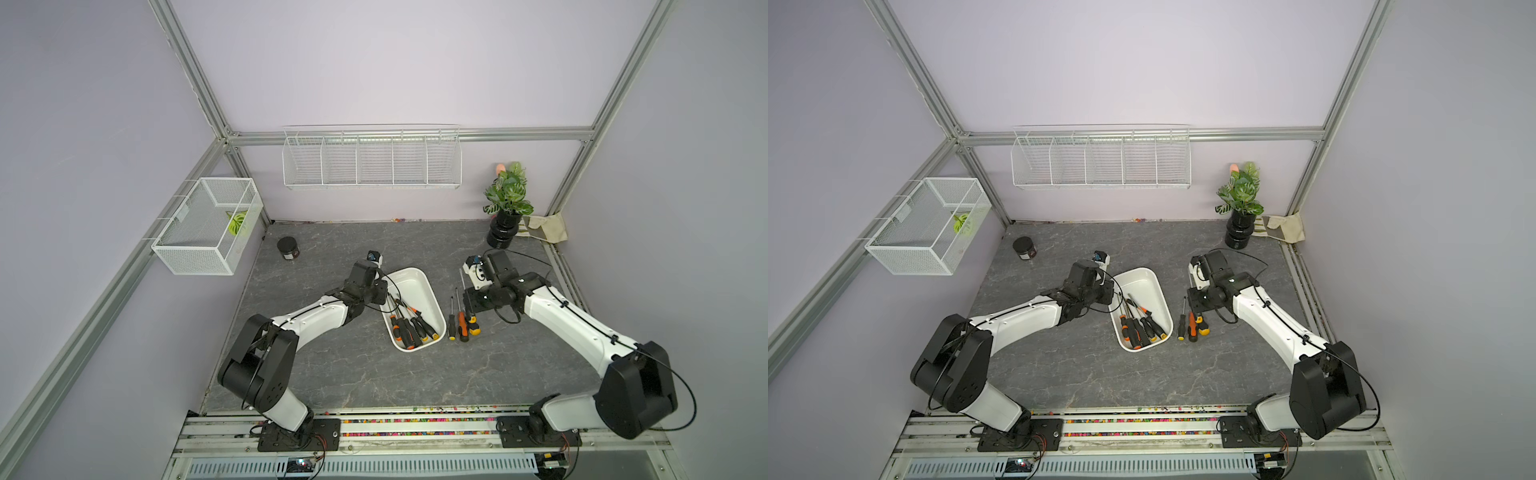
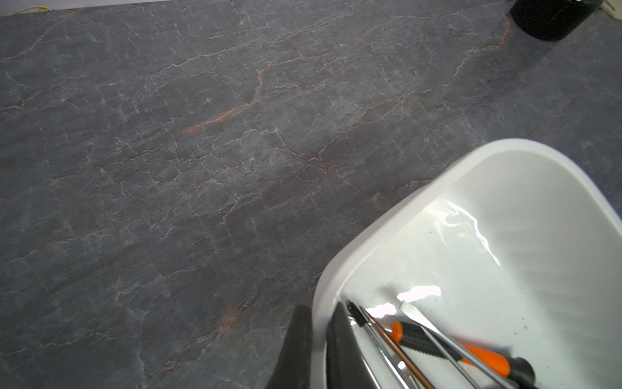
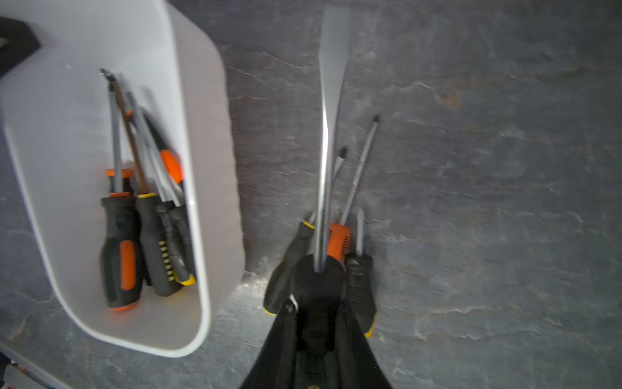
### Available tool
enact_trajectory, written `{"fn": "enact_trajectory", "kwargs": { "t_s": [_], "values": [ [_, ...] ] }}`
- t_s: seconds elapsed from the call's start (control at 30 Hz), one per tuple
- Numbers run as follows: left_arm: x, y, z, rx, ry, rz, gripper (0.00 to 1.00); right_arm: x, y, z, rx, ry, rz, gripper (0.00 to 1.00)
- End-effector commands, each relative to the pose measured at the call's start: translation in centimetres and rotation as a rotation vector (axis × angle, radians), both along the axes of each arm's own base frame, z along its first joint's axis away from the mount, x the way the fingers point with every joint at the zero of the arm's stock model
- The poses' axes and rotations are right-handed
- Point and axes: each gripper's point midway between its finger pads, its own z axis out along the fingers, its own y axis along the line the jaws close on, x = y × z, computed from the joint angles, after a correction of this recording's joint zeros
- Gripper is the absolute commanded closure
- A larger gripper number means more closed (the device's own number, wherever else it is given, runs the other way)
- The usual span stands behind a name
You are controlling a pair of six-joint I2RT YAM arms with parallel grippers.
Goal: Take out the screwdriver from the storage box
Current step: Place the screwdriver at the center of the board.
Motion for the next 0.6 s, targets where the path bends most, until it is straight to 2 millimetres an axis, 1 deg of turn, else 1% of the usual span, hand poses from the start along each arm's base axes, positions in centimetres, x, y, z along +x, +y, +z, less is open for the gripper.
{"fn": "enact_trajectory", "kwargs": {
  "t_s": [0.0,0.03,0.13,0.27,0.4,0.57],
  "values": [
    [0.5,0.3,0.4,0.029,-0.042,-0.003,1.00,-0.6,-2.6,-1.2,-0.054,0.038,-0.019,1.00],
    [0.6,0.3,0.5,0.026,-0.044,-0.005,1.00,-0.6,-3.2,-1.7,-0.062,0.053,-0.032,1.00],
    [0.5,0.2,0.4,0.027,-0.043,-0.007,1.00,-0.5,-4.3,-3.2,-0.075,0.099,-0.057,1.00],
    [0.6,0.2,0.5,0.024,-0.045,-0.009,1.00,-0.2,-4.6,-4.9,-0.081,0.147,-0.074,1.00],
    [0.5,0.2,0.4,0.024,-0.047,-0.007,1.00,-0.1,-5.7,-6.2,-0.130,0.171,-0.092,1.00],
    [0.7,-0.1,0.1,0.013,-0.043,-0.012,1.00,-0.7,-5.8,-8.3,-0.135,0.234,-0.091,1.00]
  ]
}}
